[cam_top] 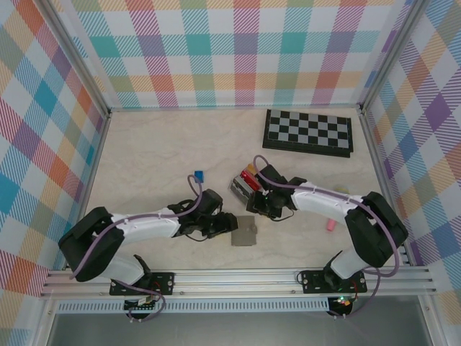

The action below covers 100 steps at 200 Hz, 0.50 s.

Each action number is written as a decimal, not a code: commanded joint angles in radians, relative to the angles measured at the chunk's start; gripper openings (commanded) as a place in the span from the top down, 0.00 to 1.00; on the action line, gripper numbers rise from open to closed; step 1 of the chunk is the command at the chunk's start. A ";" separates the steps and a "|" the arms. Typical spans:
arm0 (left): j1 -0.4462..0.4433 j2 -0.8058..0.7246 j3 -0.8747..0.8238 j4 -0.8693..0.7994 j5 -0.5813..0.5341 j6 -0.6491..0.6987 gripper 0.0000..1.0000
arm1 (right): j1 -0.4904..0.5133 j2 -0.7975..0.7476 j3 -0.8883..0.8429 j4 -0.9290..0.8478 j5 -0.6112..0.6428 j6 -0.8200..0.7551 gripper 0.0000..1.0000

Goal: Put the credit cards into the card holder

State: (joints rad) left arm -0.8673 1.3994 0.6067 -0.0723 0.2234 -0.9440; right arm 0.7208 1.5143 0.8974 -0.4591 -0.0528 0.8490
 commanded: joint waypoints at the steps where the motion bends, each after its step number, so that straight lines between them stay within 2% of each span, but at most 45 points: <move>1: 0.027 -0.041 0.028 -0.100 -0.108 0.017 0.42 | -0.004 -0.054 0.109 -0.199 0.200 -0.136 0.50; 9: 0.046 -0.042 0.035 -0.103 -0.103 0.019 0.41 | -0.020 -0.058 0.142 -0.227 0.239 -0.176 0.47; 19: 0.067 -0.041 0.035 -0.090 -0.092 0.013 0.41 | -0.060 -0.054 0.171 -0.230 0.220 -0.216 0.43; 48: 0.131 -0.012 0.048 -0.004 -0.028 0.004 0.32 | -0.227 -0.001 0.244 -0.162 0.038 -0.292 0.22; 73: 0.188 0.082 0.125 0.041 0.039 0.004 0.33 | -0.325 0.112 0.328 -0.115 -0.139 -0.328 0.18; 100: 0.221 0.209 0.237 0.032 0.036 0.005 0.42 | -0.371 0.239 0.408 -0.090 -0.270 -0.323 0.18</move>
State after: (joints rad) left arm -0.6758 1.5196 0.7475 -0.0677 0.2287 -0.9436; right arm 0.3721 1.6588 1.2453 -0.5682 -0.1356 0.5663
